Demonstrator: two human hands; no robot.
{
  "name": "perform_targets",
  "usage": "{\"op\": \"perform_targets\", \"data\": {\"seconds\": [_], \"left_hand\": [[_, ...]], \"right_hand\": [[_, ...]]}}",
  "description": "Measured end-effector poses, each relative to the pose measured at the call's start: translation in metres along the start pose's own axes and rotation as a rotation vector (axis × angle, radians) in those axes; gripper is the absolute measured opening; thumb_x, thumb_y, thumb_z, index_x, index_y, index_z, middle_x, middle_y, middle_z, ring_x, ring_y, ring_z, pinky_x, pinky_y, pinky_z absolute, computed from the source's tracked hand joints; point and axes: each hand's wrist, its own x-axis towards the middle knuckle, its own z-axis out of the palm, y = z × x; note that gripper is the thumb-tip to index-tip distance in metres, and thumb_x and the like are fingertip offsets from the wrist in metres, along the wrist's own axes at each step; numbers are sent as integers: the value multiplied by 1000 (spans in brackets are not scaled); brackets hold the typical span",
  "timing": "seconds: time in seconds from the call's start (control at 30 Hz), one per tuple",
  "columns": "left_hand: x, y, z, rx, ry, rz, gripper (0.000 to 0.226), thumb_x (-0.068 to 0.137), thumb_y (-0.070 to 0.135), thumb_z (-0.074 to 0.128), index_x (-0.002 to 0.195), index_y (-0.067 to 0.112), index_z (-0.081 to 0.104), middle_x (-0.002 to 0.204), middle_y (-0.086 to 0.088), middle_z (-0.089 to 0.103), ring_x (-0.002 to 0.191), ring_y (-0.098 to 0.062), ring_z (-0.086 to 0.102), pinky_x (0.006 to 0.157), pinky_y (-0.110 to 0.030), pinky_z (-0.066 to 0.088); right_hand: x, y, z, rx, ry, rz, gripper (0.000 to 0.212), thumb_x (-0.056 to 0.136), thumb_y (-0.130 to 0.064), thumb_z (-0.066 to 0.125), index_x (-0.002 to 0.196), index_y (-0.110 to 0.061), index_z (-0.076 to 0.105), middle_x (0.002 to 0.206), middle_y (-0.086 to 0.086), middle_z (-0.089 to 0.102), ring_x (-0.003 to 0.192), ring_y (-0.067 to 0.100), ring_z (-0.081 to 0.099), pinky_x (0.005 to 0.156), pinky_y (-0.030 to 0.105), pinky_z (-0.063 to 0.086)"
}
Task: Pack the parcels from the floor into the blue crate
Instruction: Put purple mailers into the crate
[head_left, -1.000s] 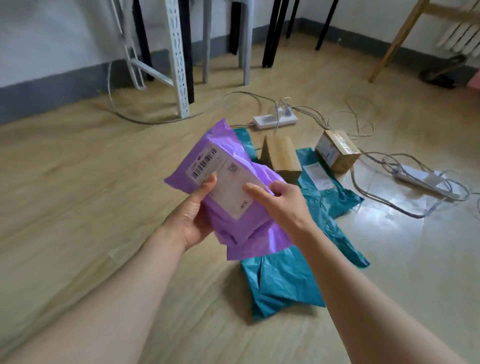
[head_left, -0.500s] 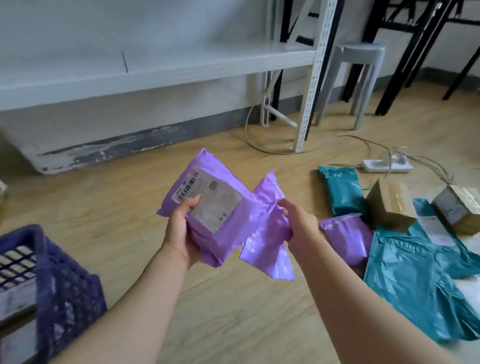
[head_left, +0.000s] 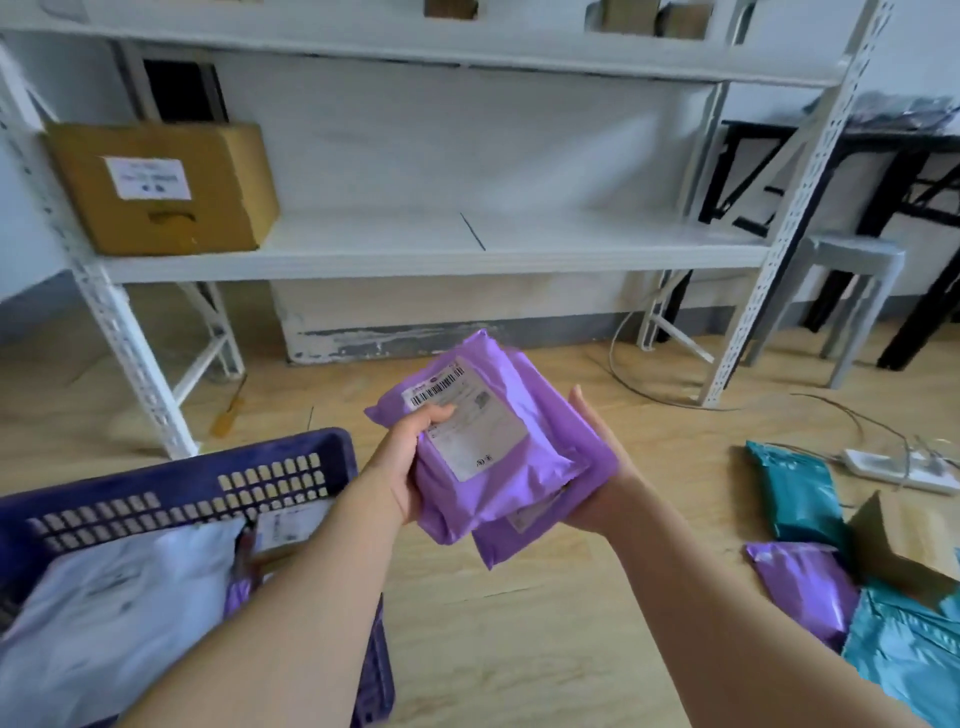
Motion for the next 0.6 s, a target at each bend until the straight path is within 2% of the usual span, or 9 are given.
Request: {"op": "perform_targets", "data": {"seconds": [0.07, 0.17, 0.2, 0.27, 0.33, 0.37, 0.47, 0.53, 0.6], "left_hand": [[-13, 11, -19, -68, 55, 35, 14, 87, 25, 58, 91, 14, 65, 66, -4, 72, 66, -21, 65, 60, -28, 48], [-29, 20, -46, -250, 167, 72, 14, 87, 28, 58, 87, 15, 62, 54, 0, 67, 54, -15, 65, 49, -20, 48], [-33, 21, -53, -300, 196, 79, 15, 87, 29, 58, 81, 16, 60, 48, 3, 64, 45, -12, 62, 45, -17, 46], [-43, 22, -63, -370, 226, 95, 17, 87, 30, 59, 78, 16, 57, 43, 4, 61, 35, -10, 58, 40, -13, 43], [-48, 25, -69, -407, 229, 113, 17, 88, 29, 59, 79, 15, 58, 46, 3, 63, 40, -11, 59, 39, -13, 42], [-52, 28, -70, -412, 221, 129, 16, 88, 28, 58, 82, 14, 59, 52, 2, 66, 49, -12, 62, 43, -16, 44], [-55, 32, -81, -397, 263, 178, 10, 88, 25, 60, 86, 15, 61, 73, -4, 69, 66, -19, 65, 55, -25, 47], [-58, 32, -97, -406, 306, 226, 8, 87, 23, 60, 86, 15, 62, 72, -5, 71, 62, -20, 67, 53, -24, 50], [-58, 34, -120, -446, 343, 257, 10, 88, 23, 59, 89, 13, 62, 77, -6, 71, 57, -19, 69, 45, -22, 51]], "right_hand": [[-5, 1, 3, 138, -65, -5, 77, 84, -74, 31, 127, -17, 58, 123, 11, 63, 114, 29, 59, 101, 43, 42], [-6, 6, 9, 132, 11, 3, 81, 74, -78, 46, 114, -10, 63, 109, 13, 66, 101, 32, 63, 95, 45, 48], [-8, 6, 16, 107, -3, 4, 75, 76, -74, 50, 113, -10, 63, 108, 14, 67, 97, 32, 65, 94, 46, 49], [-15, 8, 36, 9, -42, 41, 47, 85, -53, 57, 107, -12, 65, 108, 15, 68, 95, 31, 67, 90, 44, 53], [-13, 18, 54, -114, -86, 110, 16, 90, -21, 57, 98, -11, 66, 98, 14, 70, 86, 27, 68, 79, 36, 57], [-9, 22, 62, -142, -98, 132, 11, 90, -10, 56, 94, -9, 66, 90, 12, 71, 79, 25, 69, 73, 33, 58], [11, 32, 86, -122, -51, 124, 14, 87, 3, 57, 82, -8, 64, 67, 6, 70, 55, 14, 66, 56, 23, 58], [30, 40, 98, -133, 35, 116, 19, 86, 3, 59, 72, -9, 58, 54, 2, 61, 42, 9, 55, 47, 19, 53], [47, 47, 111, -176, 98, 114, 24, 86, 1, 57, 66, -12, 54, 50, -1, 52, 44, 9, 47, 49, 20, 49]]}}
